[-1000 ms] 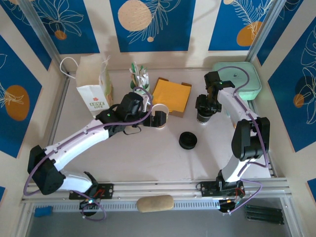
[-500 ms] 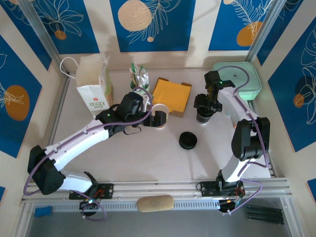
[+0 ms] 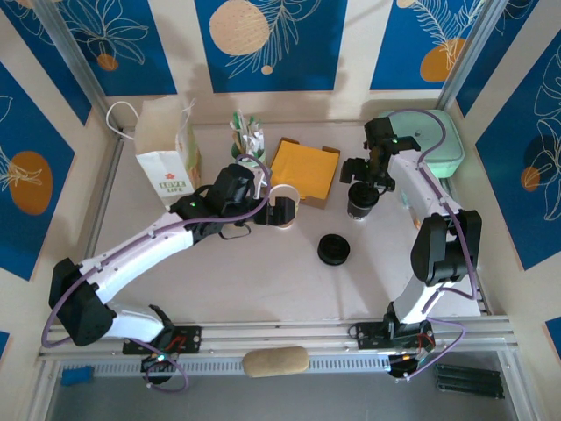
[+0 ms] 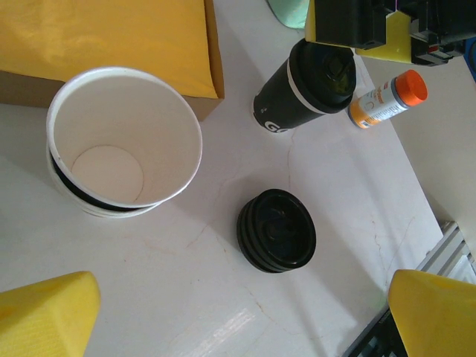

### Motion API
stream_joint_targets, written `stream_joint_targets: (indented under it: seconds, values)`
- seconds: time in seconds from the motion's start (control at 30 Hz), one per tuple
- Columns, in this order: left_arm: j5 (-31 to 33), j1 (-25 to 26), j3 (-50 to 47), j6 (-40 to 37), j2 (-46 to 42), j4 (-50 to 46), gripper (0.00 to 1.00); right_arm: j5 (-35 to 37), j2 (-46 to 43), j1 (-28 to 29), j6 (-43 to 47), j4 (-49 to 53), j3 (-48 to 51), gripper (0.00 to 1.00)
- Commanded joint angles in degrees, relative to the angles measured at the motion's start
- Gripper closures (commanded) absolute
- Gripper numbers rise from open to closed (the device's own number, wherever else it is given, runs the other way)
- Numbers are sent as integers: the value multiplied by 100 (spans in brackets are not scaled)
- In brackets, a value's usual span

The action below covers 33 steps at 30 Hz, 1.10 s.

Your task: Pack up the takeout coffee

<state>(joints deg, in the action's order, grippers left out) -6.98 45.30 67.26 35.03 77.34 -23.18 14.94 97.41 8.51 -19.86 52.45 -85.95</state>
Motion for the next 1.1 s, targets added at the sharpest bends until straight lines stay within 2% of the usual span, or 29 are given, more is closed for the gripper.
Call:
stream_joint_targets:
  seconds: [0.0,0.43,0.63,0.83,1.07]
  values:
    - [83,50,146,-106,-63,-25,1,-114,-181,-43,73,161,-133,5]
    - [335,54,319,-378,-224,-366,0,-417,-828,-58,41,275,-197,6]
    - [635,-12,316,-680,-469,-724,1,-696,-1228,263,-20,385,-236,9]
    - [690,-431,-52,-754,-879,-929,1,-548,-1426,1348,-162,485,-227,10]
    - [567,-1442,-620,-820,-1464,-1088,1,-289,-1295,2825,-575,383,-189,10]
